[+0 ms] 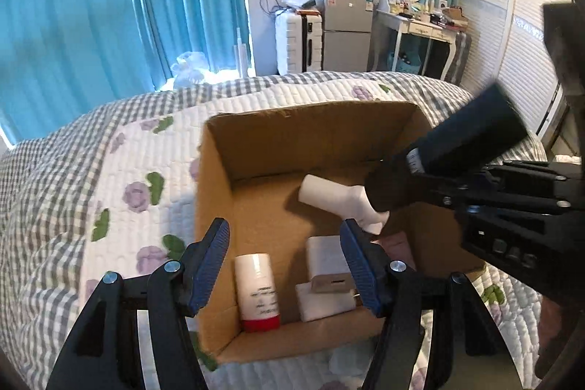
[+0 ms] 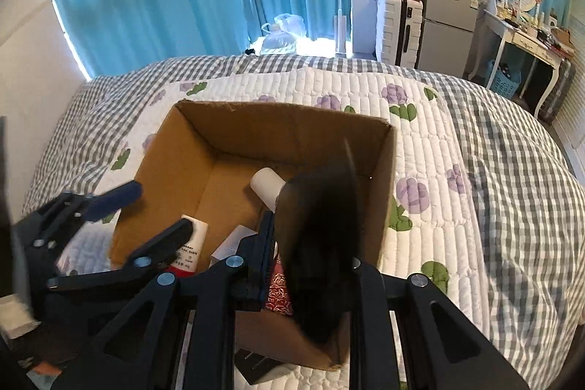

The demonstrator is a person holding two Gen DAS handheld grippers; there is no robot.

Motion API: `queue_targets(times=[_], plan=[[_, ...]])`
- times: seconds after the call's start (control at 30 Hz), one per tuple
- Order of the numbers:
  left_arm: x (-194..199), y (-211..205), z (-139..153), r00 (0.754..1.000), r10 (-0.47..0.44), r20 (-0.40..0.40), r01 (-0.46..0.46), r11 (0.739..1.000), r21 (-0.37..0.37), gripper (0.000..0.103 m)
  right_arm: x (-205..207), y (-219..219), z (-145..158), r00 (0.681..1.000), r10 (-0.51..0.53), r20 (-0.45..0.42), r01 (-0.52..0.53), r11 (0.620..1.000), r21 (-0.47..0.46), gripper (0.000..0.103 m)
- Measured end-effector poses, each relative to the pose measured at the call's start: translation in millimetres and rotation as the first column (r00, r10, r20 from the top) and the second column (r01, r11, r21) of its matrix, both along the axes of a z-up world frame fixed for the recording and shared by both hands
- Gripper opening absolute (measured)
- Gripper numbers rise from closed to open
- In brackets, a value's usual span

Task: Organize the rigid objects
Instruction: 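Carry the remote and charger into the cardboard box and open both tools, then grasp the black pronged charger with the right tool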

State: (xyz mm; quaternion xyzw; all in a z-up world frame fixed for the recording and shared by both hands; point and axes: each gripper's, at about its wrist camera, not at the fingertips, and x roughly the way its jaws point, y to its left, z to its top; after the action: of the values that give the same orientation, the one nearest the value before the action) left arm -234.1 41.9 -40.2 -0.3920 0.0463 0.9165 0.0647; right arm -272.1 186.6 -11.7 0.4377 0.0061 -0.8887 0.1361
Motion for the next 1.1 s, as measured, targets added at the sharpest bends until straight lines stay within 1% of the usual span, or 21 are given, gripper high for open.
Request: queue_targets(times=[0.17,0.3,0.4,0.47,0.5,0.6,0.7,0.77,0.8,0.87,0.97,1.0,1.03,1.1], plan=[[8.5,-13.1,-0.5,1.0,0.006,-0.009,-0.006,1.0,0.004,0.065,-8.4,-12.8,-13.5,1.0,0.004,0.023,-0.004,1.0,0.018,0.018],[6.2,-23.9,-5.7,1.0,0.016,0.0,-0.016,0.999,0.033,0.065,-13.6,-19.9,-19.4,1.0,0.0,0.001,0.0,0.999,0.047,0.018],[5.9,-27.9,-10.1,1.0,0.014,0.008,-0.014,0.999,0.041,0.065,-16.2,-25.2,-22.1,1.0,0.023,-0.009,-0.022,0.999,0.042,0.019],[7.9,-29.0,-11.3,1.0,0.015,0.012,-0.016,0.999,0.044,0.065,-17.9,-27.3,-18.7,1.0,0.015,-0.026,-0.014,0.999,0.047,0.044],[8.7,-29.8,-11.3,1.0,0.017,0.013,-0.018,0.999,0.044,0.065,-17.9,-26.7,-16.0,0.999,0.002,-0.041,0.0,0.999,0.05,0.059],[12.5,-32.7,-9.6,1.0,0.025,0.01,-0.025,0.999,0.044,0.065,-12.6,-19.7,-0.6,0.996,-0.019,-0.089,0.02,1.0,0.011,0.06],[23.6,-33.0,-4.1,1.0,0.027,0.004,-0.028,0.999,0.044,0.066,1.2,-13.6,14.0,0.993,-0.022,-0.114,0.024,1.0,0.011,0.06],[31.9,-32.3,-0.5,1.0,0.027,-0.002,-0.027,0.999,0.042,0.072,13.4,-10.9,21.4,0.992,-0.022,-0.127,0.026,0.999,0.026,0.065],[39.5,-31.8,2.4,1.0,0.029,-0.01,-0.028,0.999,0.04,0.076,22.8,-7.9,24.7,0.991,-0.024,-0.131,0.029,0.999,0.035,0.07],[50.8,-31.1,6.1,0.999,0.03,-0.021,-0.029,0.999,0.039,0.079,38.5,-3.4,29.6,0.99,-0.028,-0.138,0.034,0.998,0.046,0.072],[70.0,-31.4,5.6,0.999,0.032,-0.017,-0.031,0.999,0.042,0.081,72.0,1.4,30.7,0.988,-0.035,-0.149,0.048,0.995,0.085,0.079],[77.8,-31.0,3.7,0.999,0.034,-0.011,-0.034,0.999,0.041,0.081,80.8,3.2,30.1,0.987,-0.035,-0.154,0.05,0.994,0.094,0.083],[82.6,-30.7,1.7,0.999,0.038,-0.006,-0.037,0.999,0.04,0.081,91.6,4.4,26.9,0.988,-0.027,-0.153,0.044,0.993,0.108,0.086],[94.5,-29.8,-5.0,0.999,0.045,0.009,-0.045,0.998,0.047,0.083,109.7,4.1,16.4,0.99,-0.003,-0.144,0.024,0.99,0.138,0.088]])
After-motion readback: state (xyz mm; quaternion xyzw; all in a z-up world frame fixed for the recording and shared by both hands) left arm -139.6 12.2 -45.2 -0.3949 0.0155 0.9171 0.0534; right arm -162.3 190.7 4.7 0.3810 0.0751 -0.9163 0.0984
